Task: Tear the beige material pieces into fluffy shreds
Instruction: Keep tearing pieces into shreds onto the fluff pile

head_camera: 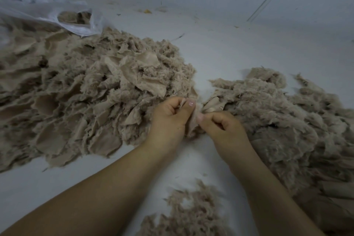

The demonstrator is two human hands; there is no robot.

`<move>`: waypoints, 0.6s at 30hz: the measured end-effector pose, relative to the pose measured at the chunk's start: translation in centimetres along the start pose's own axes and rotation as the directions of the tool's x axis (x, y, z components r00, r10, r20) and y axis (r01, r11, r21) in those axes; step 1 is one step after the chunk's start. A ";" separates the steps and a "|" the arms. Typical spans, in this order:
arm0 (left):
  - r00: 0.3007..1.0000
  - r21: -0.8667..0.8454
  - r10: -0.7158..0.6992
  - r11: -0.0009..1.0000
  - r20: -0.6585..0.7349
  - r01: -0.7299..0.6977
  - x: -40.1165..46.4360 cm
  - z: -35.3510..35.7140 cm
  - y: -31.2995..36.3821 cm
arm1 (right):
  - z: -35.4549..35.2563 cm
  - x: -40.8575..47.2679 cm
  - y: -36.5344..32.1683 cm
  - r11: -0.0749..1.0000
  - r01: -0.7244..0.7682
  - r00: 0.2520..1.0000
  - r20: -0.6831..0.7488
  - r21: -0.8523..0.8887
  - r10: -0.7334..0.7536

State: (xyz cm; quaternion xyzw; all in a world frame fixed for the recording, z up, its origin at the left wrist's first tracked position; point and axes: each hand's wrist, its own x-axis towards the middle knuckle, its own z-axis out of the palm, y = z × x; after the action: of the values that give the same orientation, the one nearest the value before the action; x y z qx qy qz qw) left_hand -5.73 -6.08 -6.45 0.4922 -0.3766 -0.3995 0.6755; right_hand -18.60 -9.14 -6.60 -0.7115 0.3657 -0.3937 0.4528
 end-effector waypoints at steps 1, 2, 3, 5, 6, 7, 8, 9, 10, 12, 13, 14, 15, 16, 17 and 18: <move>1.000 0.005 0.010 1.000 0.006 -0.010 0.0 0.0 0.1 | 0.1 0.0 0.3 0.999 0.004 1.000 -0.018 -0.043 -0.005; 1.000 0.010 0.014 1.000 -0.002 -0.014 0.0 -0.1 0.1 | 0.0 0.0 0.6 0.996 -0.009 0.998 -0.058 -0.086 0.004; 1.000 0.004 0.008 1.000 -0.016 -0.008 0.1 -0.2 0.1 | 0.0 0.1 0.8 0.994 -0.035 0.995 -0.092 -0.106 0.025; 0.999 -0.020 -0.028 0.999 -0.037 0.027 0.3 -0.3 0.1 | -0.2 0.3 1.1 0.993 -0.103 0.987 -0.126 -0.053 0.096; 0.998 -0.029 -0.047 0.999 -0.042 0.046 0.4 -0.4 0.1 | -0.2 0.3 1.0 0.992 -0.127 0.983 -0.138 -0.020 0.123; 0.997 -0.035 -0.063 0.998 -0.048 0.061 0.5 -0.5 0.0 | -0.2 0.2 0.8 0.993 -0.119 0.983 -0.141 -0.008 0.117; 0.996 -0.036 -0.069 0.997 -0.057 0.067 0.6 -0.5 -0.1 | -0.1 0.1 0.5 0.996 -0.084 0.988 -0.129 -0.026 0.080; 0.996 -0.028 -0.066 0.998 -0.060 0.064 0.6 -0.5 -0.1 | 0.2 -0.1 0.2 0.997 -0.045 0.993 -0.107 -0.064 0.038; 0.997 -0.019 -0.062 0.998 -0.053 0.061 0.6 -0.4 -0.1 | 0.5 -0.2 0.2 0.994 -0.025 0.996 -0.093 -0.109 0.015; 0.998 -0.005 -0.053 0.999 -0.021 0.053 0.5 -0.1 -0.4 | 0.9 -0.3 0.4 0.986 -0.036 0.996 -0.086 -0.165 0.022; 0.999 -0.002 -0.049 0.999 -0.019 0.049 0.4 0.0 -0.4 | 0.9 -0.3 0.6 0.984 -0.050 0.996 -0.081 -0.169 0.037; 0.999 0.000 -0.040 0.999 -0.035 0.040 0.4 -0.1 -0.5 | 0.8 -0.2 0.7 0.985 -0.063 0.996 -0.077 -0.158 0.051; 0.998 0.004 -0.031 1.000 -0.060 0.031 0.4 -0.1 -0.6 | 0.7 -0.2 0.7 0.988 -0.072 0.995 -0.081 -0.137 0.062; 0.996 0.004 -0.026 1.000 -0.087 0.026 0.5 -0.1 -0.7 | 0.5 -0.2 0.6 0.989 -0.079 0.994 -0.089 -0.121 0.068; 0.993 -0.006 -0.031 1.000 -0.110 0.030 0.6 -0.2 -0.7 | 0.4 -0.1 0.5 0.988 -0.086 0.992 -0.102 -0.129 0.072; 0.990 -0.016 -0.037 0.999 -0.136 0.035 0.6 -0.4 -0.6 | 0.3 0.0 0.6 0.983 -0.093 0.990 -0.120 -0.157 0.074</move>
State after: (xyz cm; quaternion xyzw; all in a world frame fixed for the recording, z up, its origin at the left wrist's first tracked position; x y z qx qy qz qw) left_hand -5.25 -6.64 -7.06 0.5202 -0.3180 -0.3797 0.6957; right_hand -18.45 -9.21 -7.22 -0.7064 0.4514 -0.3831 0.3879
